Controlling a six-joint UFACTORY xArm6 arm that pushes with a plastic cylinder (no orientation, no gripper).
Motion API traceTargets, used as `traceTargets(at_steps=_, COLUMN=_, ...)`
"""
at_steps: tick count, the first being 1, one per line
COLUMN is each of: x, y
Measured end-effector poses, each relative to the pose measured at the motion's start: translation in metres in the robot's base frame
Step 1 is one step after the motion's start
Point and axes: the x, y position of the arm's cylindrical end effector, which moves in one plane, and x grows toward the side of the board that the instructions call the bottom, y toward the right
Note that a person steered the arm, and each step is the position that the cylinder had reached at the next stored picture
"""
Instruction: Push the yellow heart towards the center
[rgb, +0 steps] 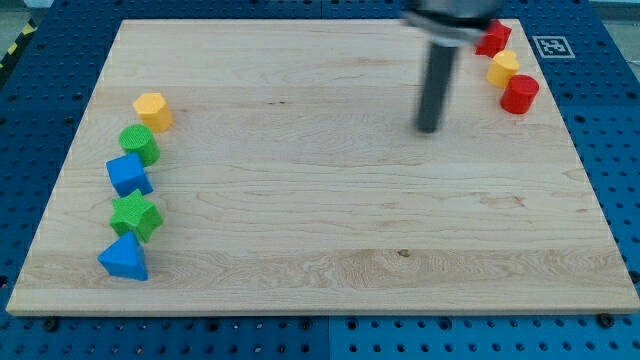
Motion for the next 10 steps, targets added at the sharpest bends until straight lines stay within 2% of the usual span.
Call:
traceTargets(at_steps=2, x=0.033, y=0.164)
traceTargets(at_steps=3, x=0.022, y=0.165)
traceTargets(at_steps=5, x=-0.038, y=0.134)
traceTargets(at_steps=7, x=-0.043, y=0.135)
traceTargets(at_steps=9, x=-0.09, y=0.135)
traceTargets(at_steps=10, x=-0.097, y=0.13)
